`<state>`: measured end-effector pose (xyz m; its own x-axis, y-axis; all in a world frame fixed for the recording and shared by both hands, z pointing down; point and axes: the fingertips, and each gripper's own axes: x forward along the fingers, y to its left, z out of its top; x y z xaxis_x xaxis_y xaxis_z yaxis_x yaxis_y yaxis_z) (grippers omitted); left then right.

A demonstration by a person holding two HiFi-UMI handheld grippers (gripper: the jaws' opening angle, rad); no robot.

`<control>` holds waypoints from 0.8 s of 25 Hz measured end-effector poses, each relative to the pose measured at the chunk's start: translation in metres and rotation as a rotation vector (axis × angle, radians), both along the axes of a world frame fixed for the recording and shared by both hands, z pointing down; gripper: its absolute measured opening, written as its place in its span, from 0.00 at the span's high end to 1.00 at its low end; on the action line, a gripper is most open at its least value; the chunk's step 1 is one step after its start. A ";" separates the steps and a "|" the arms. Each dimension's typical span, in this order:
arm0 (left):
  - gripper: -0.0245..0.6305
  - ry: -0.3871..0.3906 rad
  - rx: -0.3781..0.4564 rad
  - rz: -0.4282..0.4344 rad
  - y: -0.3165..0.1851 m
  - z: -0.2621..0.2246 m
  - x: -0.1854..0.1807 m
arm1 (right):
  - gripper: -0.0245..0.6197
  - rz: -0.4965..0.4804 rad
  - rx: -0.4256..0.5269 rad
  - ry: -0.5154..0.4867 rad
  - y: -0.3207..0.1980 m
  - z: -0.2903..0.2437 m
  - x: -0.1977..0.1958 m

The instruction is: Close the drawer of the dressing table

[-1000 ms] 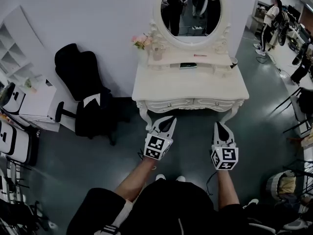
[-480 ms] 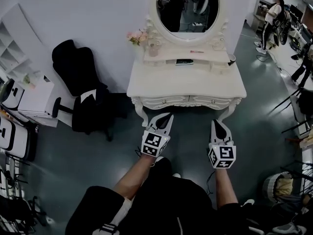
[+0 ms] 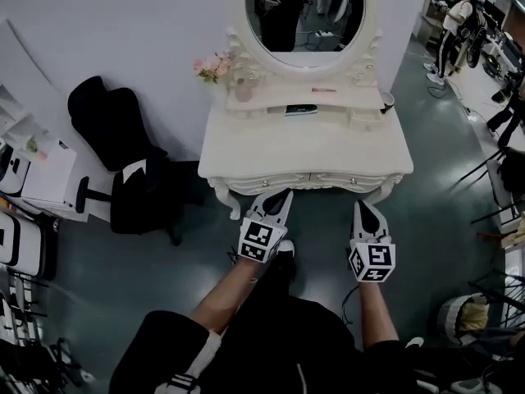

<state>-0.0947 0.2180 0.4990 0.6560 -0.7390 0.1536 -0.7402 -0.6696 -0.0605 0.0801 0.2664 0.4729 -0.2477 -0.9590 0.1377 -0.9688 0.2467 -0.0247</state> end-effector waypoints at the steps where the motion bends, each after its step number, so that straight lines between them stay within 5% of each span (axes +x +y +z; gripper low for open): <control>1: 0.95 0.003 -0.007 0.001 -0.014 0.002 0.003 | 0.96 0.003 -0.008 0.002 -0.013 0.003 0.002; 12: 0.95 -0.016 0.008 0.052 -0.190 -0.003 0.021 | 0.96 0.048 -0.026 0.003 -0.182 0.001 0.021; 20: 0.95 -0.015 -0.023 0.092 -0.266 0.005 0.032 | 0.96 0.081 -0.053 0.000 -0.255 0.008 0.028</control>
